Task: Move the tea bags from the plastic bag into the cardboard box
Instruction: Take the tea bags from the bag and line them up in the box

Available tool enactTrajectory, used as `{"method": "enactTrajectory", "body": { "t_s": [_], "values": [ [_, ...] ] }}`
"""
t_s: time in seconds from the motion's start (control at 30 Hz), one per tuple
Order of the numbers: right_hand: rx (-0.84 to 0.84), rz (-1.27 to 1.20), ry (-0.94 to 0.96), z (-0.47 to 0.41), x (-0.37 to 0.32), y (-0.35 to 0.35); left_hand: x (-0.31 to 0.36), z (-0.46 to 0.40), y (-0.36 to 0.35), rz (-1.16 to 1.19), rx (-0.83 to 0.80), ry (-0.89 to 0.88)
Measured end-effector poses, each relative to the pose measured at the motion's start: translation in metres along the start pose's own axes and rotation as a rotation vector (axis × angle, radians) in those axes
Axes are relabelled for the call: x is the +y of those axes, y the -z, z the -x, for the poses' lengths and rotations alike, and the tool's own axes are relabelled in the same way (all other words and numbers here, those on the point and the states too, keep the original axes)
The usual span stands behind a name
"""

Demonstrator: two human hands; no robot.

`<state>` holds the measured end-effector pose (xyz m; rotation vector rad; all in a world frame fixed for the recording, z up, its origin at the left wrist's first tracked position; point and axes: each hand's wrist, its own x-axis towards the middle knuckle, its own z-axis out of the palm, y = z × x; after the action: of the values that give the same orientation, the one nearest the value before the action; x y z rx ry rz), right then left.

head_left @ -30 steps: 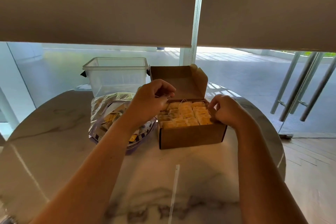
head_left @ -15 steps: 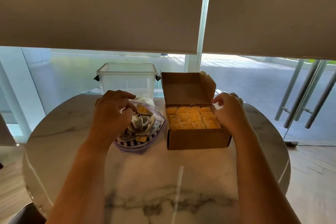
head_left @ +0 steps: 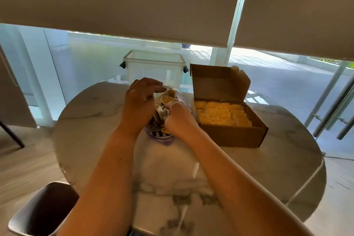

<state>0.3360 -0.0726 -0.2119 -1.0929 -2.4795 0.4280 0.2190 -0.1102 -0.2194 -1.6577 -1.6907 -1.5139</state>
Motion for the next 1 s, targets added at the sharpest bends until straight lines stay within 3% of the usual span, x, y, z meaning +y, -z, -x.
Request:
{"method": "enactTrajectory", "body": {
  "t_s": [0.33,0.47,0.63,0.73,0.9,1.0],
  "values": [
    [0.203,0.143,-0.022,-0.030,0.015,-0.038,0.002,0.002,0.002,0.042,-0.024,0.013],
    [0.207,0.135,-0.074,-0.032,0.018,-0.040,0.000,0.003,-0.001,0.056,-0.040,0.036],
    [0.297,0.016,0.011,-0.016,0.018,-0.027,-0.002,0.004,-0.005,0.070,-0.047,0.072],
    [0.339,-0.140,0.014,0.000,0.011,-0.011,-0.001,0.005,-0.006,0.102,-0.058,0.137],
    [0.251,-0.682,-0.081,0.017,0.005,0.011,0.002,0.008,-0.011,0.123,-0.147,0.212],
    [0.241,-0.764,-0.091,0.018,0.005,0.015,0.007,0.008,-0.010,0.173,-0.162,0.252]
  ]
}}
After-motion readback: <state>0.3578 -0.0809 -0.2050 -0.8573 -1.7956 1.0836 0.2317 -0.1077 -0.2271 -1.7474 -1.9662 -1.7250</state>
